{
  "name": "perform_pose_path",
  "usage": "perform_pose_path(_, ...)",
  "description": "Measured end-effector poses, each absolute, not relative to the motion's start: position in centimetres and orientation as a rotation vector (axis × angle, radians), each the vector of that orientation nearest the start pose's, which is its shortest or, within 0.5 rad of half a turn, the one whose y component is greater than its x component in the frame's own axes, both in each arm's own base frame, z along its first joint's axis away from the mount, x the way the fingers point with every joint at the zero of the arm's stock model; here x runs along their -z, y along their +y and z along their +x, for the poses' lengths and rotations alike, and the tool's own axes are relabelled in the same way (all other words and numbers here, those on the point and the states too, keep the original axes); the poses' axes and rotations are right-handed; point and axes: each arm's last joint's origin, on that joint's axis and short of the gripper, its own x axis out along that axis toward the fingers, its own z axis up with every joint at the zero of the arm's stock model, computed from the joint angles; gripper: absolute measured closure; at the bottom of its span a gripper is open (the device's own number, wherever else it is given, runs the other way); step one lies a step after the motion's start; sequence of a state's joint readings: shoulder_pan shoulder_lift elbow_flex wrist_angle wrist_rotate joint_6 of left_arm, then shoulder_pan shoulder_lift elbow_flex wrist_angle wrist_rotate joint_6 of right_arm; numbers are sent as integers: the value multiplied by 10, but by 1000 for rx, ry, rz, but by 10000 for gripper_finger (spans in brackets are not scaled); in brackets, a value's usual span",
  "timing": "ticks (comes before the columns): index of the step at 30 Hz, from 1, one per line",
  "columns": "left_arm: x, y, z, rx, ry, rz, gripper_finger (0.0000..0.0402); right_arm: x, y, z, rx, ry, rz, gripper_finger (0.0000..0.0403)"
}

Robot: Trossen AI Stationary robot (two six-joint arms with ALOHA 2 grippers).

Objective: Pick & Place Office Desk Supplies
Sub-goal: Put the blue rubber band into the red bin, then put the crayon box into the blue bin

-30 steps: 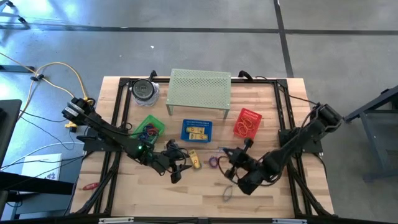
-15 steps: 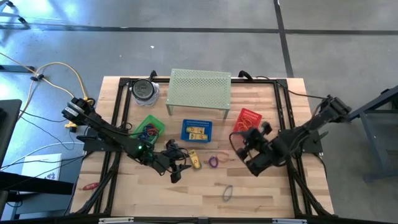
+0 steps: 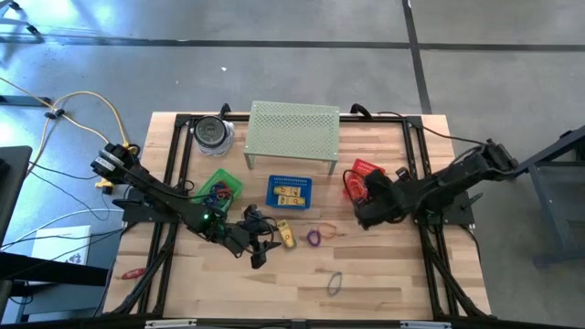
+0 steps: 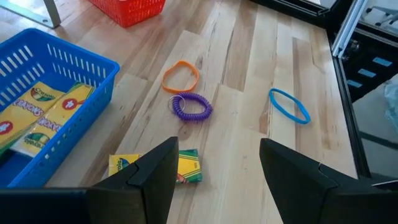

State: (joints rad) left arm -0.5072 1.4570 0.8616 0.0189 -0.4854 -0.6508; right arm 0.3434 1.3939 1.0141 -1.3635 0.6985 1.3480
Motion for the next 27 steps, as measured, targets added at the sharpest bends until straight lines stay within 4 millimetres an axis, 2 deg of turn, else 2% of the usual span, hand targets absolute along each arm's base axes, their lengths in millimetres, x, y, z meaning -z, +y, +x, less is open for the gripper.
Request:
perform_pose_path(7, -227, -137, 273, -107, 508, -385, 183, -211, 26, 209, 1079, 1071, 223, 400)
perform_pose_path(10, -227, -138, 273, -99, 513, -390, 183, -206, 19, 215, 1022, 1087, 231, 400)
perform_pose_path(15, -226, -138, 273, -94, 515, -391, 183, -203, 13, 220, 971, 1129, 339, 396)
perform_pose_path(18, -226, -138, 273, -86, 520, -394, 183, -203, 10, 221, 987, 1122, 382, 375)
perform_pose_path(27, -226, -138, 273, -84, 520, -394, 183, -203, 1, 221, 1056, 1080, 411, 273)
